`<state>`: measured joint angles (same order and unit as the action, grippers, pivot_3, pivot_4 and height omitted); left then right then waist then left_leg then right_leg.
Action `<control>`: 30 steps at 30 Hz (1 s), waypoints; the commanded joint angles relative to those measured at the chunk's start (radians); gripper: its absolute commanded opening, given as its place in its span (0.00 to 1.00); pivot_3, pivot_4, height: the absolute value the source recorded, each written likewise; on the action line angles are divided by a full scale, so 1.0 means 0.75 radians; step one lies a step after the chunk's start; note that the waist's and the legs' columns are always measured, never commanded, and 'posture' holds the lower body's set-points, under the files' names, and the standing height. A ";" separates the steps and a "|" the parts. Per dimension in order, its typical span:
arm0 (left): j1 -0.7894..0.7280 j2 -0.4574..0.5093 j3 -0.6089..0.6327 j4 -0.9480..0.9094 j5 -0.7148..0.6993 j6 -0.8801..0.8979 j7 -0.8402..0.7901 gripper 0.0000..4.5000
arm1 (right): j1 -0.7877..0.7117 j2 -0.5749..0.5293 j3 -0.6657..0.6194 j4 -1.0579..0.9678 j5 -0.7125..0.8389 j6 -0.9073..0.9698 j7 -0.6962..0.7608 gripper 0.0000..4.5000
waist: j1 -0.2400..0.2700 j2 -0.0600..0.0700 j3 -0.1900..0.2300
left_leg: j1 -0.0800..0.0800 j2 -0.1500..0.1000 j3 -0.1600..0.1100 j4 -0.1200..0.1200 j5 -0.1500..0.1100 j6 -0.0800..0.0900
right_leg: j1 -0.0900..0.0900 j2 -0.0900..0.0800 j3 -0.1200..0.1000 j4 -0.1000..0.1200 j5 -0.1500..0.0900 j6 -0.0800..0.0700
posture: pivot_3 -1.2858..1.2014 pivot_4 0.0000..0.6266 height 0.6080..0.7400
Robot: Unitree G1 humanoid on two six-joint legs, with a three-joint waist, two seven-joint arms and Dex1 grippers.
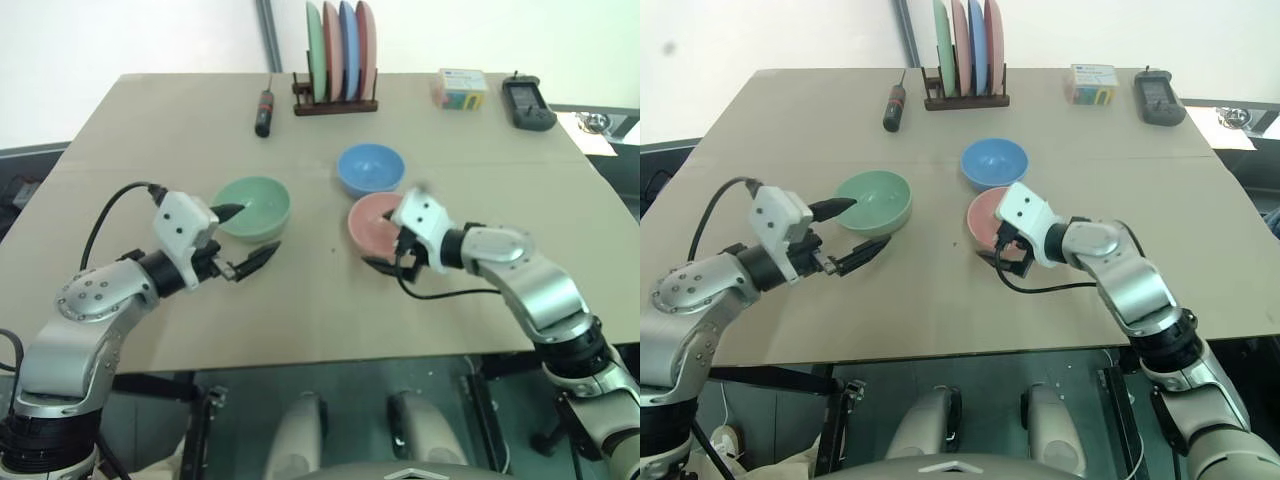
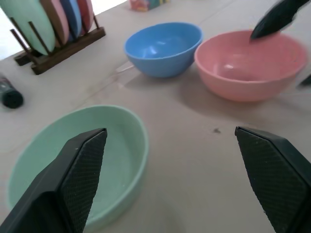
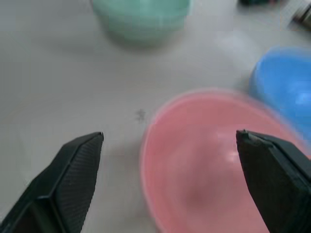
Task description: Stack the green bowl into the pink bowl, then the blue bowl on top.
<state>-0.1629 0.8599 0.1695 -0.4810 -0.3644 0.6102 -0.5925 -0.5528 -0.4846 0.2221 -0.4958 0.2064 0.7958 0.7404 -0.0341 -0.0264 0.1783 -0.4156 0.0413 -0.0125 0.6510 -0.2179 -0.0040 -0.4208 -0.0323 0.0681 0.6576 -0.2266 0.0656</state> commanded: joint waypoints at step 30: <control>-0.711 0.031 -0.598 0.174 0.372 0.195 -0.371 0.02 | 0.379 -0.151 -0.277 -0.298 0.156 -0.301 -0.023 1.00 | 0.013 -0.002 0.002 | -0.004 0.000 0.001 -0.001 0.000 0.000 | -0.004 0.001 0.001 0.000 0.000 0.000 | 0.52 0.24 1.00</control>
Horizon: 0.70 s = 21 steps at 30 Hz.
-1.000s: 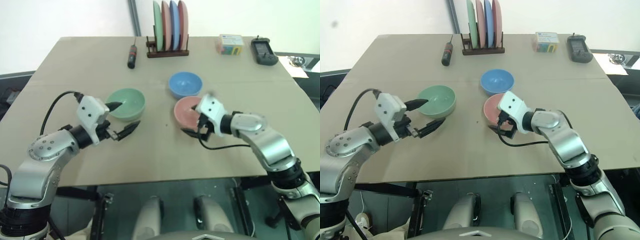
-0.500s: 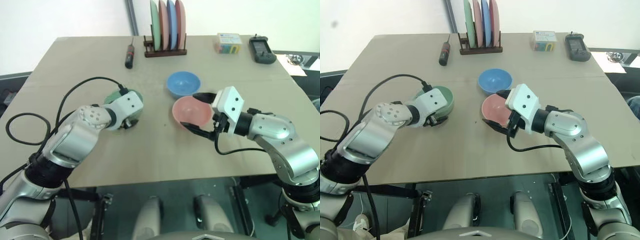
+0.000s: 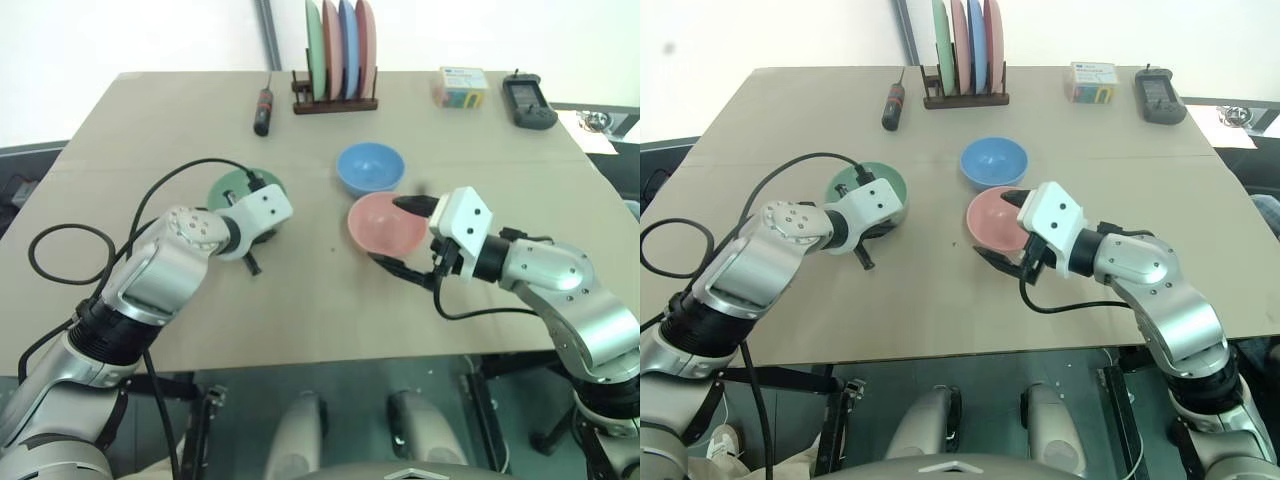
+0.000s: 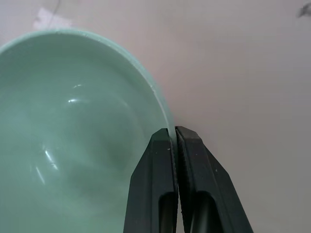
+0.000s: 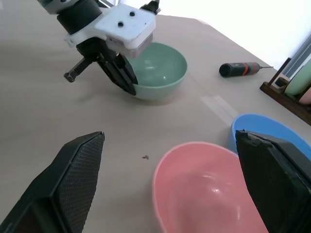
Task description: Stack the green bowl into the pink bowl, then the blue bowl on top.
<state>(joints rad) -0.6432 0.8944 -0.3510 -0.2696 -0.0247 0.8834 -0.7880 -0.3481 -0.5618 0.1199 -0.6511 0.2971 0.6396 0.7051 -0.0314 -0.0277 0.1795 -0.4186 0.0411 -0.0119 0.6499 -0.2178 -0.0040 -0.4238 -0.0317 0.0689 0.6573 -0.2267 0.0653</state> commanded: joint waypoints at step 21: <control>-0.459 -0.434 -0.169 0.531 -0.044 -0.889 -0.659 0.21 | 1.006 0.044 -0.896 -0.457 0.287 -0.289 -0.063 1.00 | 0.024 0.000 0.000 | 0.005 -0.001 0.001 0.005 0.000 0.000 | 0.007 0.001 0.002 0.001 -0.006 0.000 | 0.52 0.24 1.00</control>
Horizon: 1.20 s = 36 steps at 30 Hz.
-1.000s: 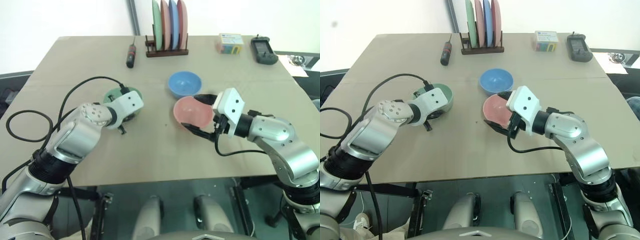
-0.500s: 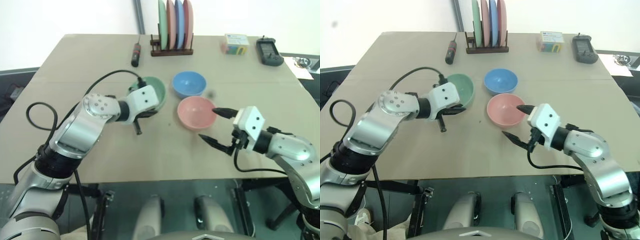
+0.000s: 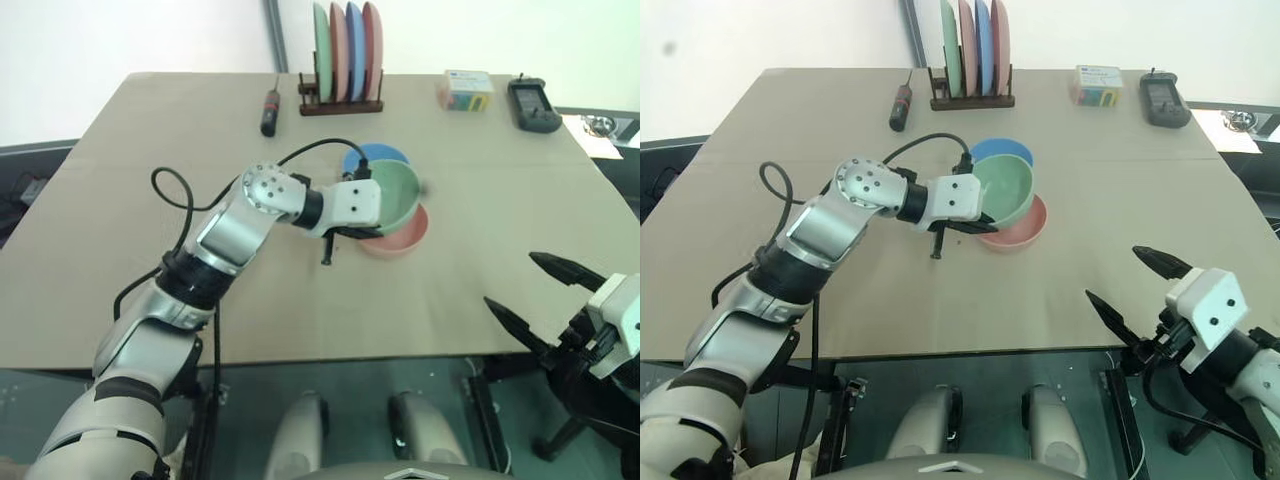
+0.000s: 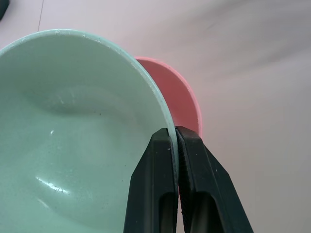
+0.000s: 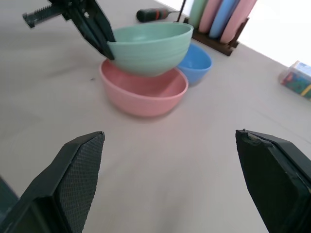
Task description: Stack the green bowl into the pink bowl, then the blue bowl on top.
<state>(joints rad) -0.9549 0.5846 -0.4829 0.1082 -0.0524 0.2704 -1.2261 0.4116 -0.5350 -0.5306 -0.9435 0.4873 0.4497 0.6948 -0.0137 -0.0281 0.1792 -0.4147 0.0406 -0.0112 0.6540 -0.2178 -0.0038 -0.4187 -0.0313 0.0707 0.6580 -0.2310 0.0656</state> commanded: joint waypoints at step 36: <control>-0.693 -0.378 -0.256 1.616 1.013 -1.023 0.842 0.63 | -0.350 -0.064 0.355 0.142 -0.168 -0.105 -0.201 1.00 | 0.007 -0.004 0.000 | -0.011 -0.004 -0.006 -0.001 -0.001 0.001 | 0.000 0.000 -0.001 -0.014 0.006 0.004 | 0.52 0.24 1.00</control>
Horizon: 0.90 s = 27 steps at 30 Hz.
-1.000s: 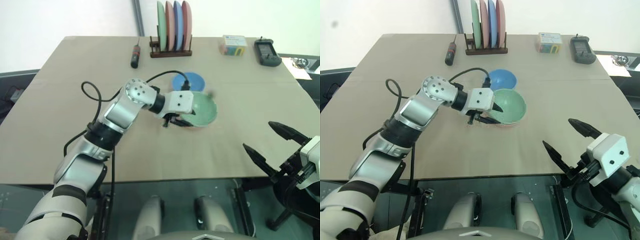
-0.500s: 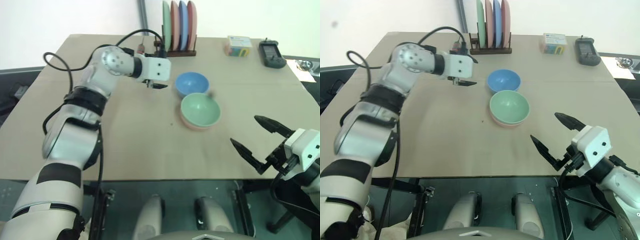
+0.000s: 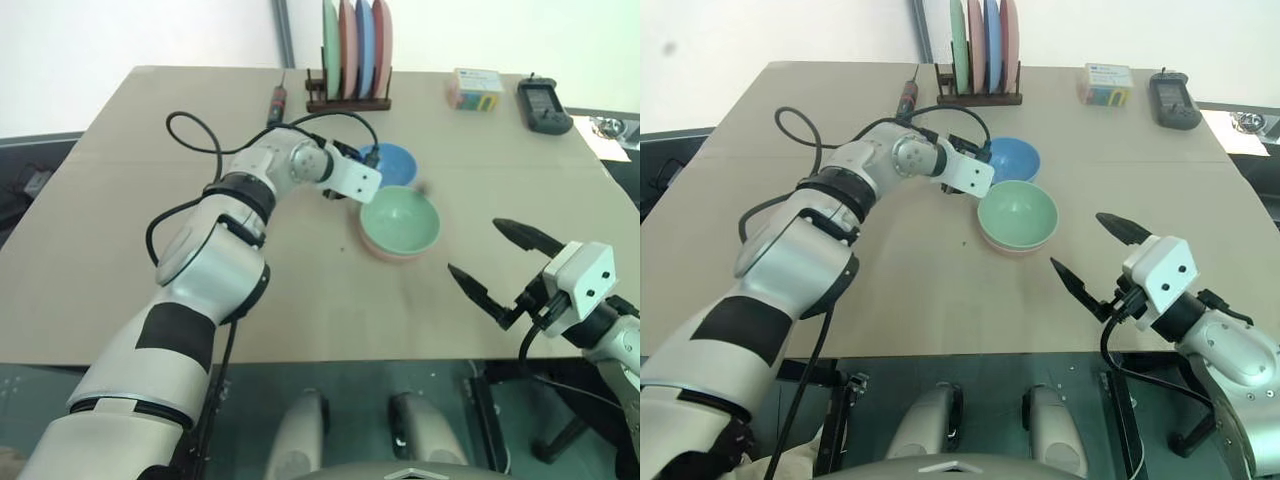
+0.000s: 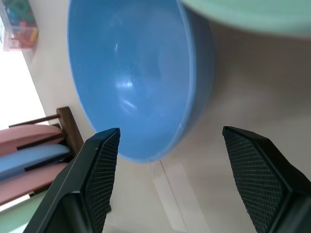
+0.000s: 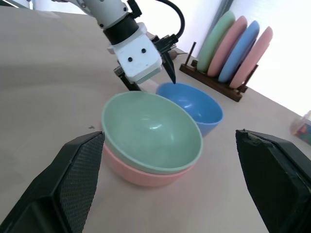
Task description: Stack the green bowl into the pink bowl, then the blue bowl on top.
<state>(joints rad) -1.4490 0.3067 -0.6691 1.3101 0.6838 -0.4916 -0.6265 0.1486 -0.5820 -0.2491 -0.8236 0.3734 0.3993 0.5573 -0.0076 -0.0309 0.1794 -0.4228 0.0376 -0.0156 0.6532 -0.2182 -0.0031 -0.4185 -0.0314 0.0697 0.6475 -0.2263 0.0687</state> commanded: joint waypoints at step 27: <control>0.125 0.270 0.417 -0.628 -0.844 -0.222 -1.295 0.01 | 0.592 0.119 -0.444 -0.127 0.093 -0.343 0.162 1.00 | -0.006 0.002 -0.001 | 0.006 0.000 -0.001 0.000 0.000 0.000 | 0.006 -0.001 -0.001 0.003 0.001 -0.002 | 0.52 0.24 1.00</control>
<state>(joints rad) -1.3538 0.4883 -0.3856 0.9242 0.1108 -0.6961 -1.5429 0.5633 -0.5086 -0.5071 -0.8707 0.4053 0.1962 0.6606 -0.0123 -0.0296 0.1788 -0.4163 0.0379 -0.0164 0.6535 -0.2182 -0.0030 -0.4129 -0.0319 0.0691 0.6511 -0.2258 0.0672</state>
